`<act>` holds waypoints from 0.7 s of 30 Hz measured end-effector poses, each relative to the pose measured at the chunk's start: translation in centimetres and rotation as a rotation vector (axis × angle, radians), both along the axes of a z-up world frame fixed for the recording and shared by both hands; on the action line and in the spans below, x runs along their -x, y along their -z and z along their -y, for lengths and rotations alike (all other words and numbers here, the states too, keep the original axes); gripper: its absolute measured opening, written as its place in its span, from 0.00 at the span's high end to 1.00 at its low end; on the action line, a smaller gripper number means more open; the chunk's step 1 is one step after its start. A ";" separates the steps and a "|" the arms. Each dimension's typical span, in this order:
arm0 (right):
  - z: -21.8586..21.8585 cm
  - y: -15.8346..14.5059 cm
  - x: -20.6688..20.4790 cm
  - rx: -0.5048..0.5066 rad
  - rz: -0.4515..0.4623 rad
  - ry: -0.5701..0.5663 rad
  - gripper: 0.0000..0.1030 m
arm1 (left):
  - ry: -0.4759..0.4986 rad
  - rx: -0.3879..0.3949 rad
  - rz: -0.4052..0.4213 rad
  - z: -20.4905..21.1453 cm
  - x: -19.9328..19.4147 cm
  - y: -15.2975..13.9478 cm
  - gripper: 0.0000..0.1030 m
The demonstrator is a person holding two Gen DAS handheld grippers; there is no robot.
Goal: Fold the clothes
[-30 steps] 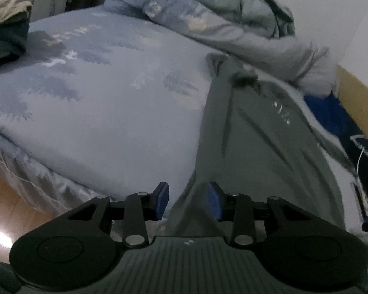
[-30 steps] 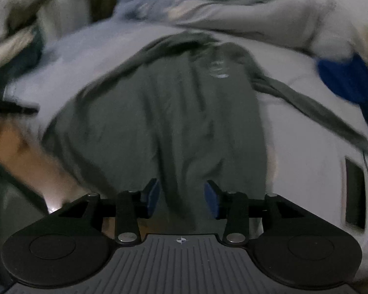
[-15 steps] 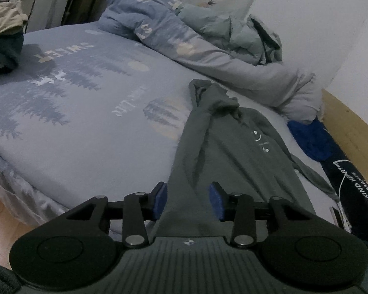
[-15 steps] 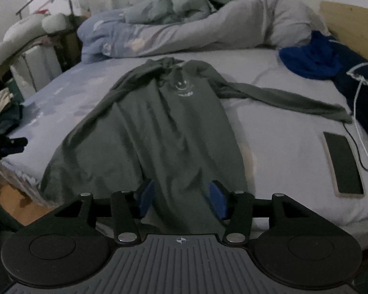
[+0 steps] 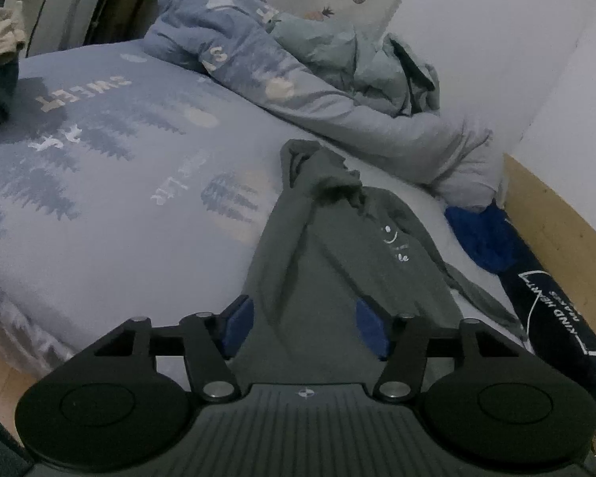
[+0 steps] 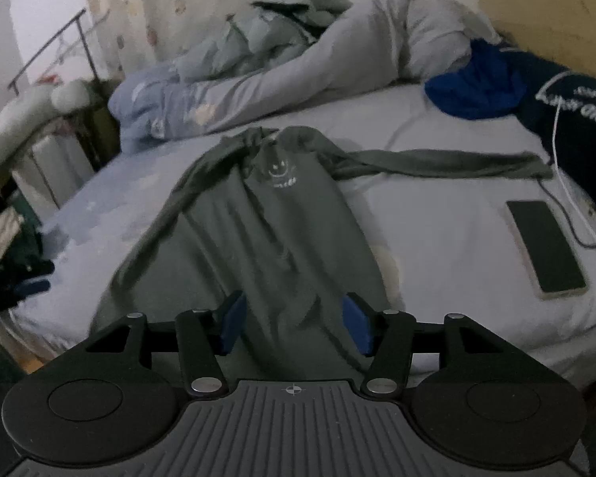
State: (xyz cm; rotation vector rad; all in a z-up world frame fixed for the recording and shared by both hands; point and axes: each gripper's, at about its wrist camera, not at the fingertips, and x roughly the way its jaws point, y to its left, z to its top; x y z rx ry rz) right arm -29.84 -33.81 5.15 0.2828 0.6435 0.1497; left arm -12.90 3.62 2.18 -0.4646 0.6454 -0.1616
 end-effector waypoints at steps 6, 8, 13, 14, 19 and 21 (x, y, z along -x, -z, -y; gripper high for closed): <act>0.1 -0.1 -0.4 -0.017 0.013 0.008 0.40 | 0.056 0.011 0.000 1.7 -1.7 -0.7 0.37; 0.4 0.1 -0.7 -0.008 0.003 0.021 0.40 | 0.080 0.012 -0.002 2.6 -2.5 -1.0 0.37; 2.4 0.4 -1.3 -0.024 0.013 0.072 0.39 | 0.137 0.018 0.002 5.8 -5.4 -1.7 0.29; 2.8 0.6 -1.4 -0.027 0.018 0.085 0.39 | 0.150 0.020 0.002 6.5 -6.1 -1.9 0.26; 4.1 2.6 -2.3 -0.043 0.011 0.135 0.38 | 0.224 0.024 -0.003 11.0 -10.3 -1.9 0.25; 4.9 3.2 -3.0 -0.044 0.007 0.153 0.38 | 0.245 0.034 -0.008 12.8 -12.5 -2.0 0.25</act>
